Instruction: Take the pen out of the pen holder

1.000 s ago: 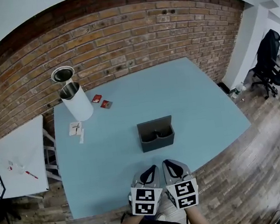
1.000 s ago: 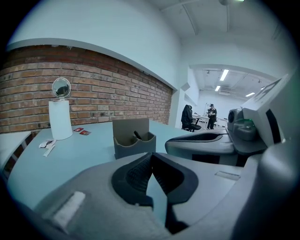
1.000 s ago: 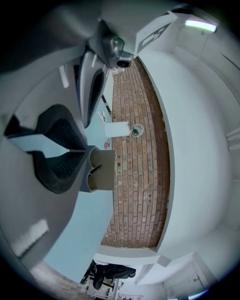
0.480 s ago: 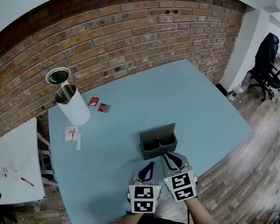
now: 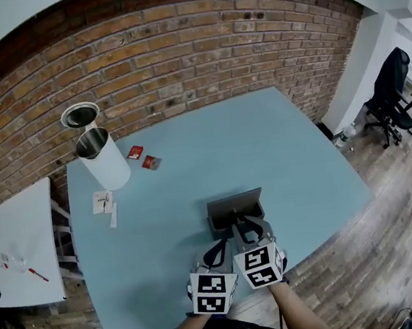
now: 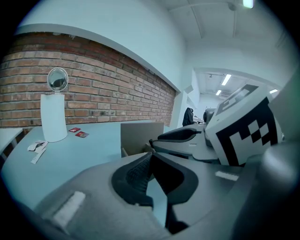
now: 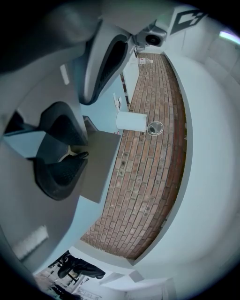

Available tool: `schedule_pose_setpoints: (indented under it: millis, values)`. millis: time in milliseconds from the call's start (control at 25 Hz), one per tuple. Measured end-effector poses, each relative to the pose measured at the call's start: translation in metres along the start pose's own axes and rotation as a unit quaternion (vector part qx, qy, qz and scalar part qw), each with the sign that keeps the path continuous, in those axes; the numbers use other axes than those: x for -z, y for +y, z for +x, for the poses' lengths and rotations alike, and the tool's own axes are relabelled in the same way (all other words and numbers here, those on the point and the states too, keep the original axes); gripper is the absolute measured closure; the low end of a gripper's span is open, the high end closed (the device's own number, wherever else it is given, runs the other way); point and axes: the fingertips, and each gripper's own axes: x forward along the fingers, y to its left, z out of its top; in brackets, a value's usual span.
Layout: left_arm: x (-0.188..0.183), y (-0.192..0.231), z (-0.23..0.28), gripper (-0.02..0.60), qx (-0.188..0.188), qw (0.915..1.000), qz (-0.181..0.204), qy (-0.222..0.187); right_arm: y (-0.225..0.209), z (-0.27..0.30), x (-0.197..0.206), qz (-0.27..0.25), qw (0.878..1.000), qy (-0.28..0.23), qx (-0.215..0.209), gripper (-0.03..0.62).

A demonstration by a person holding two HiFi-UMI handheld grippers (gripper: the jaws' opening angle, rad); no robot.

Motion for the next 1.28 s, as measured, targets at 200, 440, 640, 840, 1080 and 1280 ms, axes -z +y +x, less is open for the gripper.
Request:
schedule_pose_setpoints:
  millis: [200,440,640,840,1080,1280]
  values:
    - [0.001,0.004,0.002,0.583,-0.001,1.0,0.0,0.002,-0.005,0.016,0.001,-0.021,1.0,0.009,0.005,0.501]
    - [0.002,0.01,0.002,0.583,-0.004,1.0,0.0,0.005,-0.006,0.03,0.001,-0.044,0.999,0.021,0.005,0.515]
    - [0.002,0.009,0.001,0.583,-0.002,1.0,0.0,0.006,-0.008,0.03,0.0,-0.081,0.996,0.018,0.015,0.543]
    - [0.001,0.008,0.0,0.583,-0.003,1.0,0.001,0.004,-0.016,0.019,-0.011,-0.084,0.996,-0.012,0.028,0.546]
    - [0.0,0.001,-0.002,0.583,0.0,1.0,0.006,0.0,-0.018,-0.003,-0.028,-0.069,0.995,-0.057,0.037,0.548]
    - [0.0,-0.009,-0.005,0.583,0.004,0.9999,0.012,-0.001,-0.023,-0.03,-0.048,-0.051,0.992,-0.101,0.047,0.548]
